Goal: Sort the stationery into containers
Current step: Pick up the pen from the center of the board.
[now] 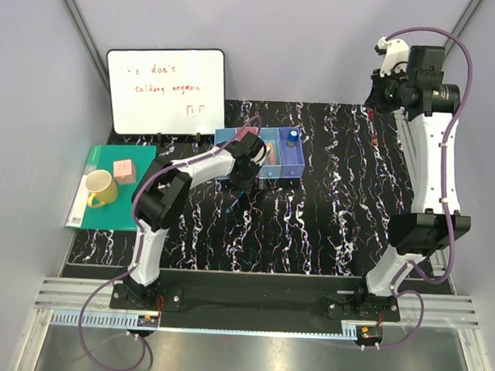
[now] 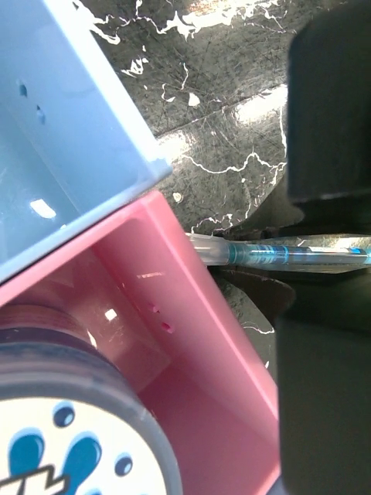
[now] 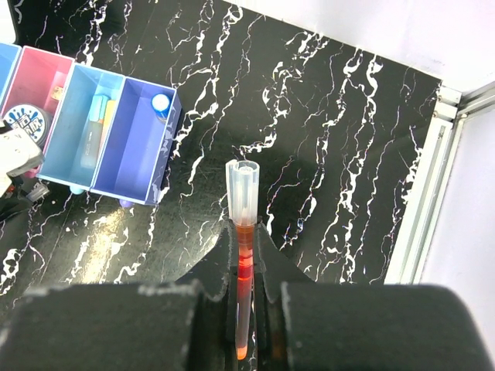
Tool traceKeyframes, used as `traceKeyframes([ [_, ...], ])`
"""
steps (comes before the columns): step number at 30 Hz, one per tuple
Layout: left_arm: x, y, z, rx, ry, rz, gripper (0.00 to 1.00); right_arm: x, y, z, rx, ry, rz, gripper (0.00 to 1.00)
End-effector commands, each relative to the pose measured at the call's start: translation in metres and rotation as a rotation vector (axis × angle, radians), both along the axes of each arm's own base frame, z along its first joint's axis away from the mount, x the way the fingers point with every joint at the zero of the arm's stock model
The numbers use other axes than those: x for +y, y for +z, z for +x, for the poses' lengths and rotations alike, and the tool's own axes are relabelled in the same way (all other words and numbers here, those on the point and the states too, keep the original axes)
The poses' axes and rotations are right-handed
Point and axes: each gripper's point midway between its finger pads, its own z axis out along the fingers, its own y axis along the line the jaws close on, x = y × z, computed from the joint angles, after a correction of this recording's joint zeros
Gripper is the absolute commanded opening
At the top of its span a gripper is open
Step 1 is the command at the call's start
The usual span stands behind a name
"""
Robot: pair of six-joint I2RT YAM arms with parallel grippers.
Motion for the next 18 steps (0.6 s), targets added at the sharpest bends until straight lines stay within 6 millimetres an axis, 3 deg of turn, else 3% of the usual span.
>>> traceKeyframes([
  [1,0.004,-0.013,-0.018,0.039,-0.039,0.039,0.00,0.009,0.020,-0.011,-0.049,0.028,0.019,0.06],
  [8,-0.001,0.047,-0.029,-0.035,-0.080,-0.054,0.00,0.008,0.009,-0.015,-0.024,0.035,-0.005,0.06],
  [9,-0.003,0.065,-0.031,-0.059,-0.091,-0.088,0.00,0.020,0.007,-0.017,-0.021,0.068,-0.011,0.06],
  [14,-0.002,0.118,-0.033,-0.162,-0.130,-0.151,0.00,0.035,-0.003,-0.021,0.007,0.103,-0.015,0.06],
  [15,-0.002,0.138,-0.030,-0.207,-0.131,-0.175,0.00,0.038,-0.003,-0.021,0.008,0.108,-0.011,0.06],
  [18,0.004,0.172,-0.016,-0.300,-0.105,-0.200,0.00,0.051,-0.011,-0.023,0.034,0.129,0.003,0.06],
])
